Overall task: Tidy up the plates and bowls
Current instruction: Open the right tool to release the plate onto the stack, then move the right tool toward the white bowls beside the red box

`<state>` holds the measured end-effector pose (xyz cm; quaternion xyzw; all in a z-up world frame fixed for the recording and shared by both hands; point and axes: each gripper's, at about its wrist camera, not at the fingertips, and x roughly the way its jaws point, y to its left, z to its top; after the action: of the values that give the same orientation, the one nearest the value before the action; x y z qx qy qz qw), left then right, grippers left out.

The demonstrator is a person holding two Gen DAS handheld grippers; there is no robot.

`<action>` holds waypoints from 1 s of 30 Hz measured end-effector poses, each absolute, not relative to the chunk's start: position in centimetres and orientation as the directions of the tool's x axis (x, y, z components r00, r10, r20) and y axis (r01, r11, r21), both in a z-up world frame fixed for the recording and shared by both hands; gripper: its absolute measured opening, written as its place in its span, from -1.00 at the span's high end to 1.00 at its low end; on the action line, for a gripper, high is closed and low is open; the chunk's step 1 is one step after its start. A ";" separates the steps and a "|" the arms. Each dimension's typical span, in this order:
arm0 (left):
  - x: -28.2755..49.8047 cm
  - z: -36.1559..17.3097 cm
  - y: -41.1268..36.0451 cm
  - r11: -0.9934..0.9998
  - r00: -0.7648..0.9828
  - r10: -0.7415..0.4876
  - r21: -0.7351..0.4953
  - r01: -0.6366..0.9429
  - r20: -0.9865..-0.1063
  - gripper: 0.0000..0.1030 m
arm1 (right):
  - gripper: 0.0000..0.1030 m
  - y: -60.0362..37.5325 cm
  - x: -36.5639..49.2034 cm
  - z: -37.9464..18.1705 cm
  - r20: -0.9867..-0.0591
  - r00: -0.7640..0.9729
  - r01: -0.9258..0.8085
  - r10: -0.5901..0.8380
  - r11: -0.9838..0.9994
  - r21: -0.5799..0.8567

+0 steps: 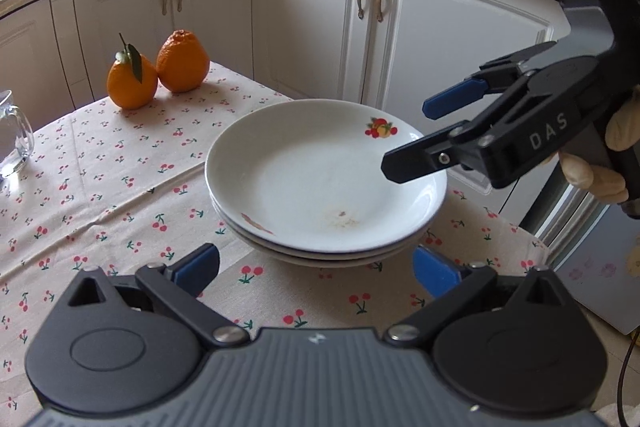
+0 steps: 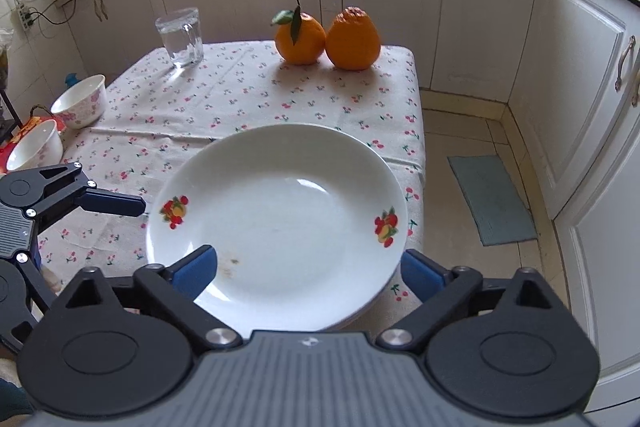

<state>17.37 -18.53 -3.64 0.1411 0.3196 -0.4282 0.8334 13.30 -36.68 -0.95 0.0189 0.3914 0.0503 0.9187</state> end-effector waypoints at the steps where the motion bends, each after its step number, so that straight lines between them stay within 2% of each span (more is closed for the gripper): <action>1: 17.0 -3.2 -17.9 0.596 0.437 -0.632 -0.040 0.802 -0.640 -0.99 | -1.00 -36.2 13.0 -0.5 -0.706 0.701 -0.081 0.103 0.995 0.065; 7: 14.8 -0.5 -13.9 0.627 0.513 -0.645 -0.008 0.779 -0.567 -0.99 | -1.00 -32.5 10.9 2.8 -0.597 0.798 -0.108 0.089 0.994 0.003; 16: 11.7 1.3 -5.5 0.733 0.627 -0.560 0.028 0.679 -0.542 -0.99 | -1.00 -25.2 10.7 5.1 -0.508 0.847 -0.185 0.156 0.983 -0.007; 24: 7.9 0.5 3.1 0.860 0.765 -0.348 0.141 0.491 -0.543 -0.99 | -1.00 -16.7 12.5 3.6 -0.531 0.774 -0.378 0.346 0.924 0.052; 30: 7.6 -1.9 7.6 0.907 0.769 -0.234 0.152 0.394 -0.594 -0.99 | -1.00 -10.2 13.9 1.2 -0.580 0.646 -0.535 0.496 0.837 0.120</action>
<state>7.56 7.65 -1.90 0.1350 0.2948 -0.1686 0.9308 13.91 -10.24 1.23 -0.0313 0.3102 0.2842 0.9066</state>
